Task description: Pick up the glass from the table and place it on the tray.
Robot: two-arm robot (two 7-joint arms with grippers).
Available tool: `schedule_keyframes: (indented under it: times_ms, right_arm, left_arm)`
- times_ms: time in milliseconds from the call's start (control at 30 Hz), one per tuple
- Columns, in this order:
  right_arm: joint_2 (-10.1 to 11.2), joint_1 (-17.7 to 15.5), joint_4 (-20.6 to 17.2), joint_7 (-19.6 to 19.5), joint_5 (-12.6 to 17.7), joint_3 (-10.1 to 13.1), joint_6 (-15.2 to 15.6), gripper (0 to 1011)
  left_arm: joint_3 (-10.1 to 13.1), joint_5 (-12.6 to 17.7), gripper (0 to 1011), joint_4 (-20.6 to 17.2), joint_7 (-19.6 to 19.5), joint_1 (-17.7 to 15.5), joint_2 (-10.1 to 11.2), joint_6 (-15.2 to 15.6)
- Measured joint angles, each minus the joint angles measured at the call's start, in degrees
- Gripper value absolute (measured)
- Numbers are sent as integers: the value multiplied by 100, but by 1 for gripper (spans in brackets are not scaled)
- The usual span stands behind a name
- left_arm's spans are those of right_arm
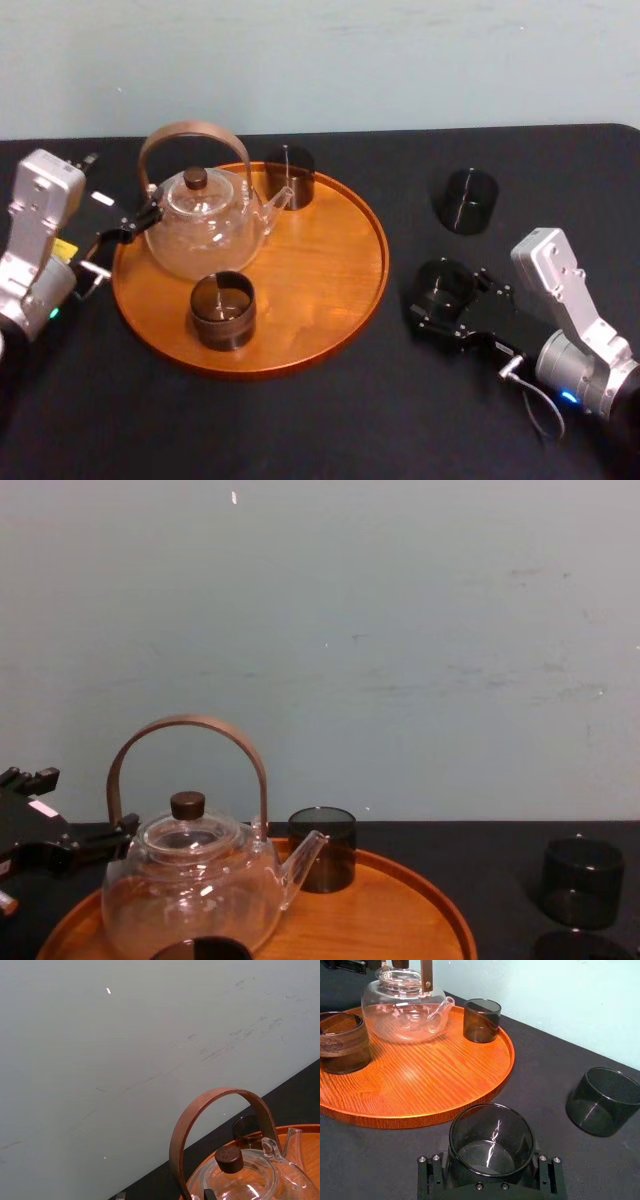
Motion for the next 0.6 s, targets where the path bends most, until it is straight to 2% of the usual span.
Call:
schedule_keyframes:
  times_ms: [333,600]
  right_arm:
    - [78,-25,-241,80,74,80,81,918]
    - [89,35,-437,68,42,56,186,918]
  left_arm:
    - [0,0,1010,0,0,0,0,0]
    - [0,0,1010,0,0,0,0,0]
